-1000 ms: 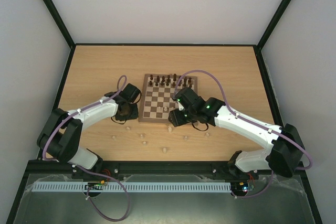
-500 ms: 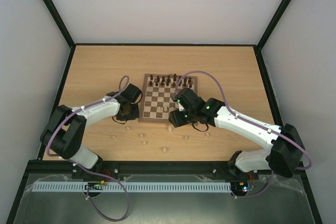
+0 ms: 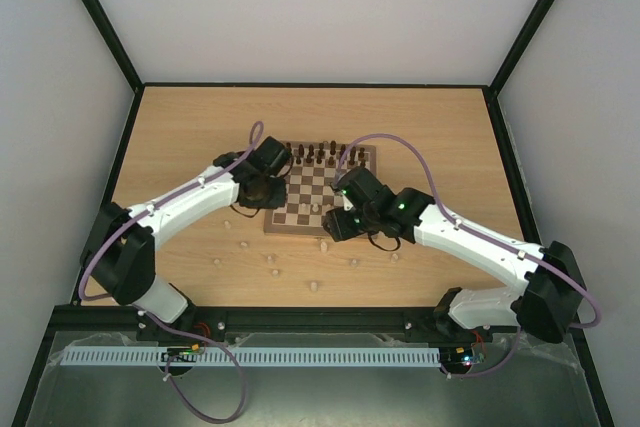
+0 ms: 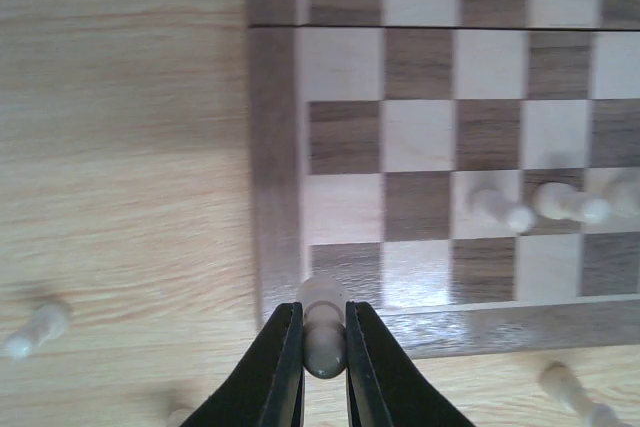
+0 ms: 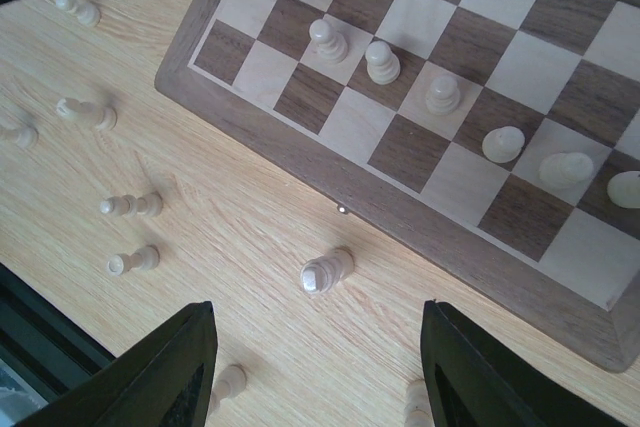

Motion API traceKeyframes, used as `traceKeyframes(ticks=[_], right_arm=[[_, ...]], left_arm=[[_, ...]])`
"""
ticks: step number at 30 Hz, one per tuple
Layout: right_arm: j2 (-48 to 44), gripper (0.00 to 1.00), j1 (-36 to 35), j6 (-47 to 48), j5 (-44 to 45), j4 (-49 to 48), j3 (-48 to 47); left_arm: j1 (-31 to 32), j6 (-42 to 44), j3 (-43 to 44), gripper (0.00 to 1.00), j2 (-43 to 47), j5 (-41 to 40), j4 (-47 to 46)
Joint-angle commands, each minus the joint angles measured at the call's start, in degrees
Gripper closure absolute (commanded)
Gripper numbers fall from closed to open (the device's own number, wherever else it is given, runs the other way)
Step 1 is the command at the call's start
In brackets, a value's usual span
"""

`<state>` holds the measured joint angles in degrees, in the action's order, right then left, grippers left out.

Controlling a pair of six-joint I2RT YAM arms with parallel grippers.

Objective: Set up the chess pieces on the board
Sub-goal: Pick up the chess piece at the center of the board, then place the chess piece on the chessboard.

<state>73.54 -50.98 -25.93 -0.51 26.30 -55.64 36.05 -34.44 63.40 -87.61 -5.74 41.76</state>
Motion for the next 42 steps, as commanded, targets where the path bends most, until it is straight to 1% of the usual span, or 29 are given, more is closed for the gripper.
traceKeyframes(ticks=[1, 8, 13, 19, 30, 32, 35, 42], right_arm=[[-3.02, 0.43, -0.11, 0.20, 1.66, 3.61, -0.91], [-5.60, 0.43, -0.14, -0.35, 2.75, 5.14, -0.53], [-5.99, 0.43, -0.13, -0.54, 2.63, 5.05, 0.10], [-6.43, 0.43, -0.09, -0.37, 3.09, 5.24, 0.43], [-6.30, 0.43, -0.13, -0.10, 3.50, 5.15, 0.90], [-6.24, 0.43, -0.10, -0.09, 3.48, 4.90, 1.16], [-5.96, 0.43, -0.14, -0.08, 3.33, 4.92, 1.08], [-5.86, 0.43, -0.08, -0.05, 3.22, 4.97, 1.17]], left_arm=[[2.17, 2.26, 4.23, 0.97, -4.65, 0.96, 5.17], [5.05, 3.32, 9.17, 0.97, -12.17, 1.82, 5.29], [5.33, 3.55, 11.00, 0.97, -15.96, 2.13, 3.89], [5.60, 3.68, 13.74, 0.97, -18.38, 1.82, 3.77], [5.78, 3.98, 15.70, 0.97, -21.38, 1.55, 3.42], [5.73, 3.95, 15.83, 0.95, -21.62, 1.55, 3.34], [5.78, 3.94, 16.14, 0.90, -21.78, 1.61, 3.67], [5.78, 3.60, 16.47, 0.82, -19.86, 0.69, 5.04]])
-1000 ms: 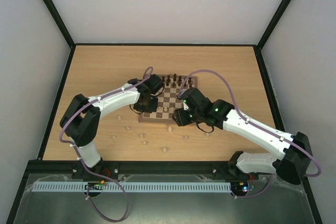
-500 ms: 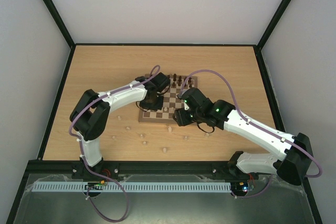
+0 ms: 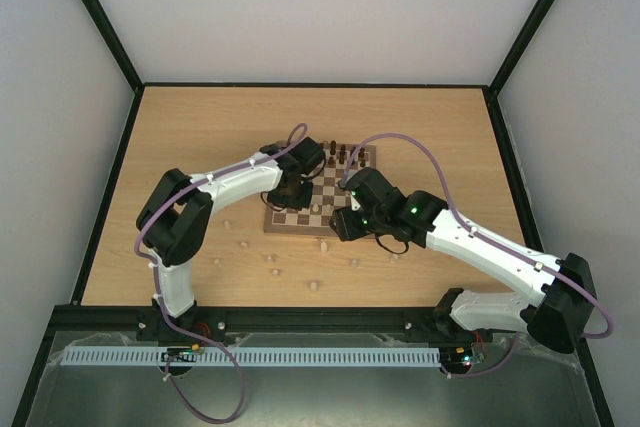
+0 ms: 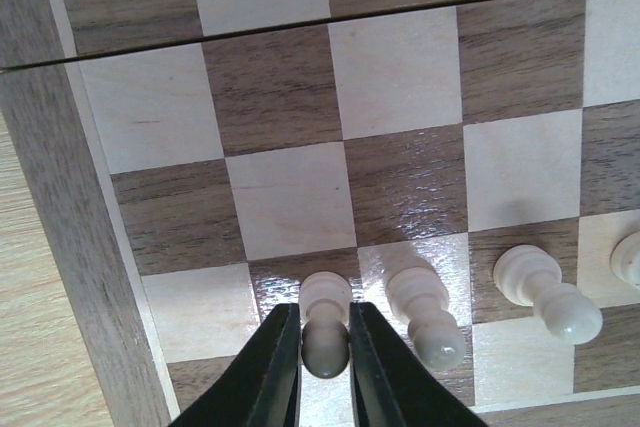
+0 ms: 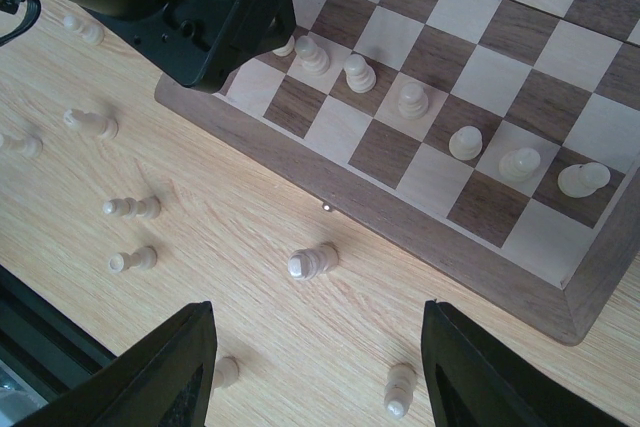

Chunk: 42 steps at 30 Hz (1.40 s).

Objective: Set up the chess pieces on the board
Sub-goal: Place the chess piece on the chessboard, then pick up the chess piece at the center of the board.

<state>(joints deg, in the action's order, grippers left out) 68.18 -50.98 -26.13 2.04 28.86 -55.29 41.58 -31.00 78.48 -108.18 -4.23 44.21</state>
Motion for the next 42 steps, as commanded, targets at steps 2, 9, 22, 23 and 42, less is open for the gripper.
traceKeyframes(ticks=[2, 9, 22, 23, 42], right_arm=[[-0.41, 0.43, -0.08, 0.13, 0.75, 2.43, 0.81], [-0.51, 0.43, -0.09, 0.11, 0.60, 2.56, 0.69], [-1.92, 0.43, -0.09, 0.11, -2.08, 1.96, 1.25], [-2.16, 0.43, -0.08, 0.18, -2.33, 1.90, 1.36], [-4.73, 0.43, -0.14, 0.90, -5.34, 1.19, 2.82]], left_arm=[[0.25, 0.00, 1.45, 0.78, 1.71, -1.10, 2.95], [0.13, -1.48, 1.07, 0.64, 6.71, -4.95, 6.37], [-9.71, -8.92, -20.36, 0.53, 22.30, -6.62, 3.44], [-10.25, -9.61, -21.59, 0.53, 23.10, -6.21, 2.70], [-20.22, -11.03, -30.17, 0.50, 22.94, -4.94, -4.17]])
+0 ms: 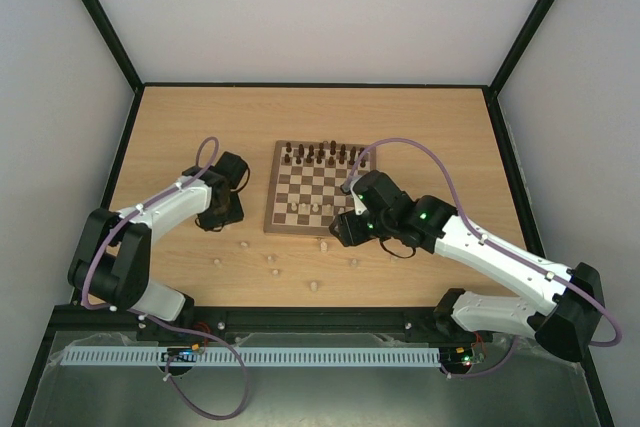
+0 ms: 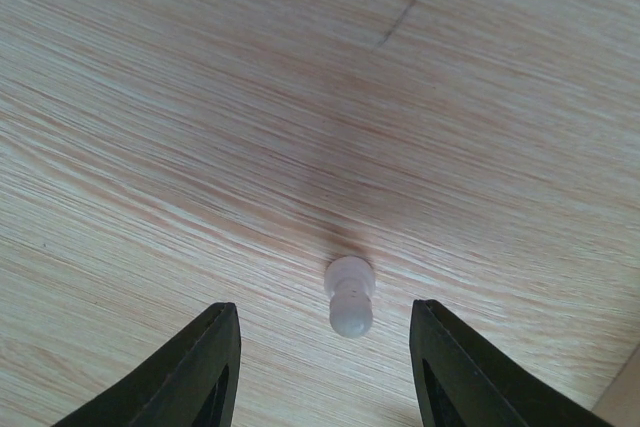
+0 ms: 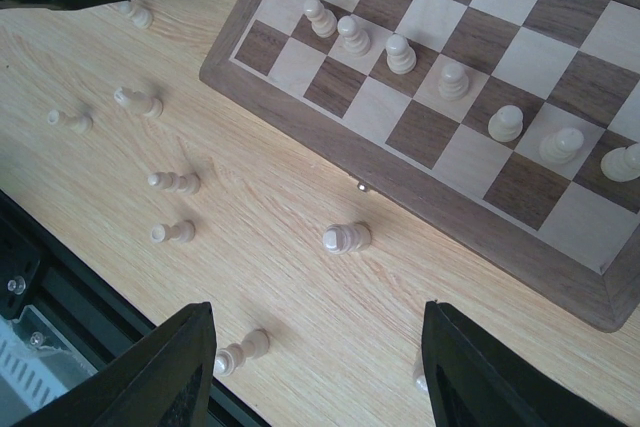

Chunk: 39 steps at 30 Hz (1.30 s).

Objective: Set up the chess pieces on the board
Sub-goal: Pick up the chess piece at the center of the board, then place the chess piece on the chessboard.

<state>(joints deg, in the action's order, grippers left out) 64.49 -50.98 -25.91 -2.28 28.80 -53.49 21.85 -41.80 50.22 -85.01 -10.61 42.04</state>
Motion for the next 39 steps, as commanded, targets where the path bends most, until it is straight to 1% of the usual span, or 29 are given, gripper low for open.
traceKeyframes(ticks=[1, 4, 7, 8, 13, 17, 19, 22, 26, 28, 32, 39], right_arm=[[-1.03, 0.43, -0.12, 0.69, -1.05, 1.25, 1.06], [-1.03, 0.43, -0.13, 0.73, -1.14, 1.26, 1.10], [-0.95, 0.43, -0.13, 0.69, -1.04, 1.19, 1.20], [-0.94, 0.43, -0.17, 0.69, -0.99, 1.25, 1.32], [-0.88, 0.43, -0.19, 0.60, -0.43, 1.36, 1.32], [-0.87, 0.43, -0.18, 0.60, -0.02, 1.45, 1.29], [-0.94, 0.43, -0.10, 0.60, -0.05, 1.61, 1.39], [-0.94, 0.43, -0.11, 0.60, 0.44, 1.70, 1.29], [-0.49, 0.43, -0.10, 0.55, 0.77, 1.79, 1.32], [-0.14, 0.43, -0.10, 0.52, 0.98, 2.00, 1.13], [0.35, 0.43, -0.10, 0.42, 1.97, 2.31, 0.65], [0.55, 0.43, -0.10, 0.09, 3.79, 2.80, 0.45]], left_arm=[[-0.49, -0.25, -2.43, 0.51, -0.47, 1.85, -2.49], [-0.49, 0.00, -3.01, 0.52, -1.23, 2.42, -3.79], [-0.62, 0.48, -3.12, 0.58, -1.98, 2.90, -4.83], [-0.66, 0.68, -3.13, 0.61, -2.21, 3.02, -5.11], [-0.90, 1.66, -3.28, 0.84, -3.08, 3.58, -6.00], [-1.08, 2.34, -3.71, 0.90, -3.38, 4.01, -6.30], [-0.97, 3.22, -3.38, 0.93, -2.78, 5.68, -5.80], [1.00, 4.00, 0.16, 0.94, -0.74, 5.72, -1.80], [5.99, 6.06, 9.13, 0.94, -0.18, 4.70, 4.85], [7.93, 7.24, 14.21, 0.93, -1.84, 4.47, 7.43], [11.41, 9.52, 20.05, 0.93, -6.91, 5.29, 10.18], [14.80, 11.38, 24.18, 0.92, -15.03, 6.71, 9.41]])
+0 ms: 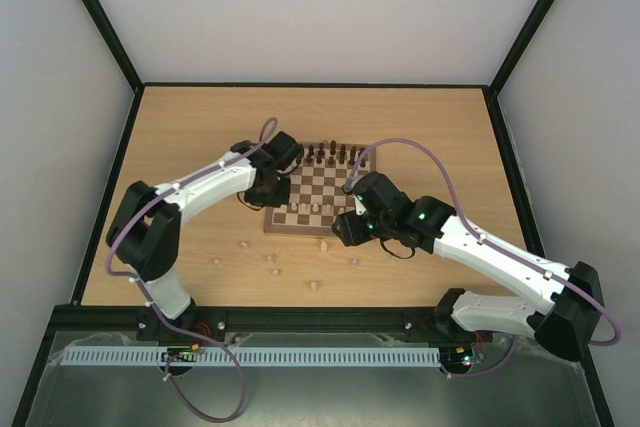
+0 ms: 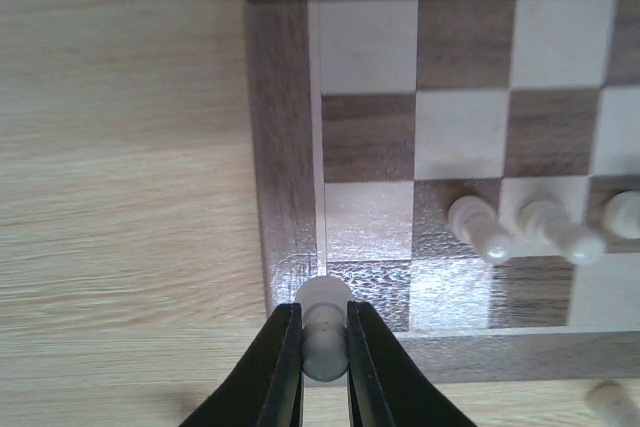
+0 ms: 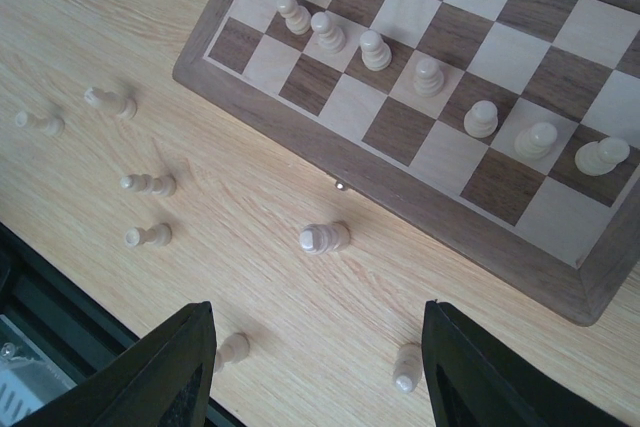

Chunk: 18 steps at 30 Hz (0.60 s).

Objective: Set up the chess pieces on the board
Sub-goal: Place the chess piece on the chessboard.

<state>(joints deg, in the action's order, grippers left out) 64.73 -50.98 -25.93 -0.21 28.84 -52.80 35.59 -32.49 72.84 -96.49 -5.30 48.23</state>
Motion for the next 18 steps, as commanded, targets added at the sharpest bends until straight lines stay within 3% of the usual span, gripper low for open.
traceKeyframes(ticks=[1, 18], right_arm=[[0.31, 0.43, -0.15, 0.10, 1.77, 2.73, -0.21], [0.32, 0.43, -0.15, 0.18, 2.44, 2.61, 0.54]], left_arm=[[1.32, 2.22, 1.85, 0.92, -4.20, 1.91, 2.95], [2.29, 3.51, 5.22, 0.91, -11.30, 3.46, 0.75]])
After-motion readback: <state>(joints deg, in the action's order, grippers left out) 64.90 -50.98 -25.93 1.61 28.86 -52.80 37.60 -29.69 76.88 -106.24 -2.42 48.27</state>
